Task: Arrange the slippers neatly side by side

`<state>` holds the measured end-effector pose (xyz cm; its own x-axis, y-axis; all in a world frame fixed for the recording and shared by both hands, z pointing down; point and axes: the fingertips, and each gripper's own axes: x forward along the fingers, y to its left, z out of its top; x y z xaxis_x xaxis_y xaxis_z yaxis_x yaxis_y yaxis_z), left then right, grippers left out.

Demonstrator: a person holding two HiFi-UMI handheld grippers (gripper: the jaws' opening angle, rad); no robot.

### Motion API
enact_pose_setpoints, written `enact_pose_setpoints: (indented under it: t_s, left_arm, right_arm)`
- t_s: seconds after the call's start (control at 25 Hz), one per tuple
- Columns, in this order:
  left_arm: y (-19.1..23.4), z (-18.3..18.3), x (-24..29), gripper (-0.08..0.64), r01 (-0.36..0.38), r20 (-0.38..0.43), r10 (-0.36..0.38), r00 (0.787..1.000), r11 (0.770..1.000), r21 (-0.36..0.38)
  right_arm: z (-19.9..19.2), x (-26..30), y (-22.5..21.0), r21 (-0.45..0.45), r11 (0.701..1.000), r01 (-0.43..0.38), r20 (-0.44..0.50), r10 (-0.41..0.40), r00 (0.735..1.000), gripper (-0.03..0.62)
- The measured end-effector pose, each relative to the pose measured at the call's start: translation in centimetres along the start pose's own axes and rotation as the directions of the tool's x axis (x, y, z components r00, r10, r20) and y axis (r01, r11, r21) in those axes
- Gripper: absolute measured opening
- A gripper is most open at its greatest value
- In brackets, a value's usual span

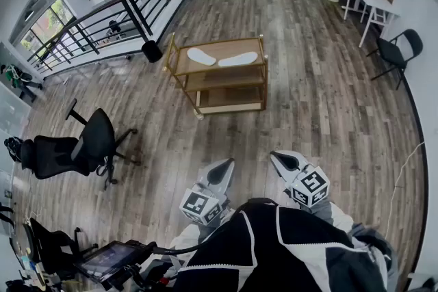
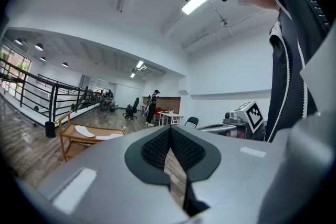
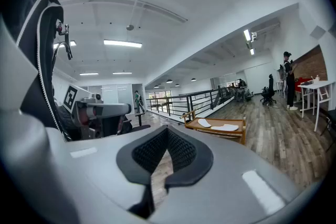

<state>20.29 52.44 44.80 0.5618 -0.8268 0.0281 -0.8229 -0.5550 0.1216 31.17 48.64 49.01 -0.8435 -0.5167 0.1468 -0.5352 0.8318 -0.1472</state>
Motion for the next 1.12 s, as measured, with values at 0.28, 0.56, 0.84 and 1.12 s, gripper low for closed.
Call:
enact_pose_setpoints:
  t_s: [0.28, 0.56, 0.84, 1.12]
  left_arm:
    - [0.6, -0.2, 0.0, 0.020, -0.005, -0.001, 0.005, 1.000, 1.000, -0.002]
    - [0.3, -0.7, -0.1, 0.020, 0.002, -0.012, -0.003, 1.000, 1.000, -0.011]
    - [-0.5, -1.2, 0.0, 0.020, 0.026, -0.022, -0.026, 0.999, 1.000, -0.017]
    - [-1.8, -1.6, 0.2, 0.020, 0.042, -0.042, -0.043, 0.998, 0.999, -0.019]
  right_arm:
    - [0.0, 0.8, 0.1, -0.006, 1.000, -0.008, 0.002, 0.008, 1.000, 0.002]
    - [-0.1, 1.0, 0.6, 0.042, 0.998, -0.037, 0.019, 0.037, 0.999, 0.005]
    - [-0.4, 1.1, 1.1, 0.044, 0.998, -0.053, 0.019, 0.052, 0.998, 0.005]
    - [-0.8, 1.0, 1.6, 0.048, 0.996, -0.076, 0.013, 0.075, 0.997, 0.005]
